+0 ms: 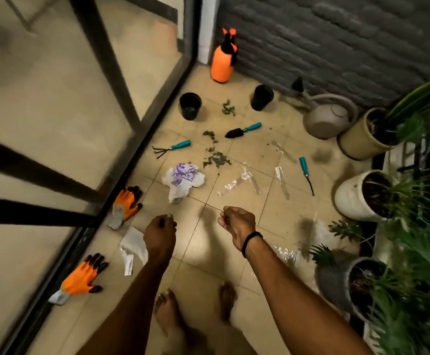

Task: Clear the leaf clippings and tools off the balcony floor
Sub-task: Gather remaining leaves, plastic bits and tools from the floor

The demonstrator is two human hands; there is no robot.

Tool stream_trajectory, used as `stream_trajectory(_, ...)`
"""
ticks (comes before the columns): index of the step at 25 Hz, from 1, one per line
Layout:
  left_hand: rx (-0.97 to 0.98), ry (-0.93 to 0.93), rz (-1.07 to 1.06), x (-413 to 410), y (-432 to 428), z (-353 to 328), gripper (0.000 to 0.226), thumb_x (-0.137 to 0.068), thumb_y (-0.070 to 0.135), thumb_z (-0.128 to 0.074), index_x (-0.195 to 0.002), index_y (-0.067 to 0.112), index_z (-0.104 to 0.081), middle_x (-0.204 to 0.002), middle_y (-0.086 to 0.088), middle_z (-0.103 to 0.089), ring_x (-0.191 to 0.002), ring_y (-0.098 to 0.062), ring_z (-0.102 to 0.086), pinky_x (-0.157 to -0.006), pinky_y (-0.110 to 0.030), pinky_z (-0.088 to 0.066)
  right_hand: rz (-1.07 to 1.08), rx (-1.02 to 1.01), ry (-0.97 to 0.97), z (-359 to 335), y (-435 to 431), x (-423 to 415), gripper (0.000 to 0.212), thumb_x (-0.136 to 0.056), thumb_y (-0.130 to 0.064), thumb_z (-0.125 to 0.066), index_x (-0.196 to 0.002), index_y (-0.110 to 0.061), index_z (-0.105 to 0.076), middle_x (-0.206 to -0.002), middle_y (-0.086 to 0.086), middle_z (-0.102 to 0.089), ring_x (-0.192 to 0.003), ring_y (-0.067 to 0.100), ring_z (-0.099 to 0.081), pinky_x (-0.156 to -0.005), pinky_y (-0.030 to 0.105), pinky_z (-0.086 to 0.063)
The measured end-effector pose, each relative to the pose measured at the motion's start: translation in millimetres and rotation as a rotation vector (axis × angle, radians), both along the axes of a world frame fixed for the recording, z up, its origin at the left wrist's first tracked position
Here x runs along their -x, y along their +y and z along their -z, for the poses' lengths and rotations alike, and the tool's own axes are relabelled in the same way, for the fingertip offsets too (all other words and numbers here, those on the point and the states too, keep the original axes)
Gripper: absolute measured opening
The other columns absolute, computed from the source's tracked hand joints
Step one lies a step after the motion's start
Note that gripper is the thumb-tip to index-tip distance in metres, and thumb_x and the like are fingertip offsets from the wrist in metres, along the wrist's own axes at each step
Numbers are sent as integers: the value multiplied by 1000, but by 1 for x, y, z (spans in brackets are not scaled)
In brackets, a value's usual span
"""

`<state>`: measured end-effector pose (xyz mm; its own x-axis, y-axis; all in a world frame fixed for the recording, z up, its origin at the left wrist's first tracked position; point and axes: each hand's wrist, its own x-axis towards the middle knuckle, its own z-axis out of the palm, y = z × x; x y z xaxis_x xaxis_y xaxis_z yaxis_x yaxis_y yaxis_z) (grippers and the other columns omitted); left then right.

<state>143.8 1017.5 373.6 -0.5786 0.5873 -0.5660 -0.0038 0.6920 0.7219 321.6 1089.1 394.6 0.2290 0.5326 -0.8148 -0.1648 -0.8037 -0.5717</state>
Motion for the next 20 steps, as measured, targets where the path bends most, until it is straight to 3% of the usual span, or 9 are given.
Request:
stream_trajectory(3, 53, 41, 93, -19, 60, 12, 26, -100, 33, -54, -80, 23, -67, -76, 2, -72, -77, -21, -69, -79, -38, -56, 11, -11, -46, 25, 53, -30, 5, -90, -3, -64, -86, -3, -67, -73, 11, -66, -62, 20, -62, -83, 42, -57)
stream_trajectory(5, 80, 70, 156, -32, 97, 20, 25, -99, 33, -55, -85, 19, -71, -78, 1, -72, -79, -22, -69, -79, -36, -55, 4, 3, -96, 41, 85, -46, 4, -88, -8, -67, -90, -4, -70, -77, 11, -69, -64, 20, -63, -82, 41, -59)
stream_trajectory(8, 73, 100, 218, -50, 155, 35, 22, -98, 31, -59, -98, 14, -73, -88, -3, -74, -86, -23, -68, -79, -33, -53, -59, 6, -108, 66, 143, -59, 13, -87, -12, -72, -98, -4, -70, -85, 13, -70, -68, 19, -65, -62, 24, -59)
stream_trajectory(10, 85, 163, 270, -56, 191, 55, 23, -97, 30, -60, -105, 12, -72, -97, -4, -73, -91, -22, -66, -78, -29, -49, -116, -3, -121, 83, 181, -60, 16, -87, -12, -71, -100, -2, -69, -85, 13, -69, -71, 19, -65, -56, 20, -55)
stream_trajectory(14, 160, 223, 400, -63, 246, 101, 19, -99, 25, -56, -106, 13, -69, -100, -7, -72, -92, -24, -66, -77, -28, -47, -186, 64, -125, 123, 237, -59, 2, -88, -11, -70, -87, -12, -69, -86, 11, -69, -72, 18, -65, -72, 32, -57)
stream_trajectory(17, 259, 269, 603, -58, 271, 144, 28, -101, 23, -51, -125, 11, -61, -125, -12, -64, -113, -27, -58, -93, -32, -44, -253, 125, -160, 159, 265, -54, 6, -89, -12, -68, -83, -15, -68, -87, 11, -70, -75, 19, -66, -77, 35, -59)
stream_trajectory(20, 317, 332, 806, -51, 310, 209, 49, -102, 28, -48, -147, 12, -41, -150, -13, -44, -137, -29, -40, -111, -37, -33, -320, 129, -210, 221, 304, -47, 4, -90, -12, -67, -87, -11, -70, -83, 7, -69, -71, 17, -67, -81, 38, -59)
